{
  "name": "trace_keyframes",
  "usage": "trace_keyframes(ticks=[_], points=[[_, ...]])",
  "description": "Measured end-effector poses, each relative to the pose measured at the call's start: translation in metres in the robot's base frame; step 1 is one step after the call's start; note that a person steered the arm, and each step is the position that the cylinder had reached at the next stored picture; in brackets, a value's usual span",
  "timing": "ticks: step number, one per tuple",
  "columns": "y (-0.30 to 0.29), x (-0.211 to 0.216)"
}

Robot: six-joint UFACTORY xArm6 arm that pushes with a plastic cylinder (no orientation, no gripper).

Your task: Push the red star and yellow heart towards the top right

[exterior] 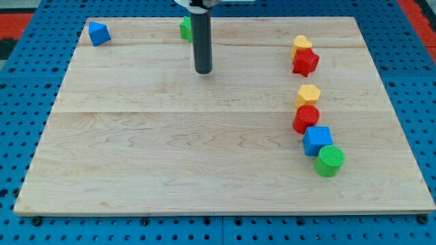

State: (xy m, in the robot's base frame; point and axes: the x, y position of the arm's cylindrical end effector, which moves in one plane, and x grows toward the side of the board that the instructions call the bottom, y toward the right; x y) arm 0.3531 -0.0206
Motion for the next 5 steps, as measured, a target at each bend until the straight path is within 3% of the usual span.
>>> trace_keyframes(ticks=[3,5], points=[[0.188,0.001],[0.207,-0.049]])
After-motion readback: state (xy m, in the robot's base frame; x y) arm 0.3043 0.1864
